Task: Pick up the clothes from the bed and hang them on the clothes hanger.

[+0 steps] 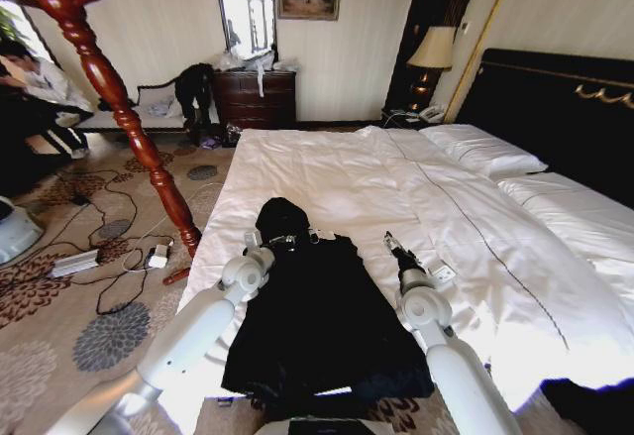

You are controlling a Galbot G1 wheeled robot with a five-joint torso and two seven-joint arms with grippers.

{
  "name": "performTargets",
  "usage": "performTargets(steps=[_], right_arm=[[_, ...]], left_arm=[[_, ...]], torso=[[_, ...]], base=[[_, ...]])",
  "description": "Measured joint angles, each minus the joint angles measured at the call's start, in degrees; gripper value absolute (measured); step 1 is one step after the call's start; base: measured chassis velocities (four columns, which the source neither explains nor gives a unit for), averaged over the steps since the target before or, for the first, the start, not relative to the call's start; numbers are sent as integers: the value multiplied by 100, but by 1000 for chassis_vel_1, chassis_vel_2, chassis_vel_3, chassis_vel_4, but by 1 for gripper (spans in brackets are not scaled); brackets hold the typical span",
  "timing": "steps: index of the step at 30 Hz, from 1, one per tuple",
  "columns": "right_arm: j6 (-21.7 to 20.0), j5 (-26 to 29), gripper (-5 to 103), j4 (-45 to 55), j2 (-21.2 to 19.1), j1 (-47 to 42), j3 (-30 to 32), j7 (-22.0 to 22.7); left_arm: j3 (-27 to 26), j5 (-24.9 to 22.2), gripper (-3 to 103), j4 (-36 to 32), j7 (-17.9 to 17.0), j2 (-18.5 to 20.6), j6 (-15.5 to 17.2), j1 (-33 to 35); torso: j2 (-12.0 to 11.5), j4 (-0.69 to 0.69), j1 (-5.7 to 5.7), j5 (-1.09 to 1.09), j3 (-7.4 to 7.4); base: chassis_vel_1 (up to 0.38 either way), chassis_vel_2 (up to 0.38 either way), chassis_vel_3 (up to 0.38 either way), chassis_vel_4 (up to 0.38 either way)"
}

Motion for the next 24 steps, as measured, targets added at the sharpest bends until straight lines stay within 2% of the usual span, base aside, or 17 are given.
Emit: performTargets(steps=[9, 17, 24], right_arm=[[3, 9, 100, -99, 47, 63, -69, 34], [3, 10, 100, -151, 62, 40, -119, 52], [3, 5, 100, -234, 106, 89, -175, 55]], left_arm=[[-250, -221, 0, -185, 155, 95, 14, -283], [336, 645, 0, 428, 56, -56, 71, 148], [544, 670, 0, 363, -51, -42, 155, 575]], torso=[[0, -1, 0, 0, 0], [0, -2, 1, -1, 0], [0, 0, 0, 0, 0]], base=[[0, 0, 0, 0], [0, 0, 0, 0], [0, 0, 0, 0]])
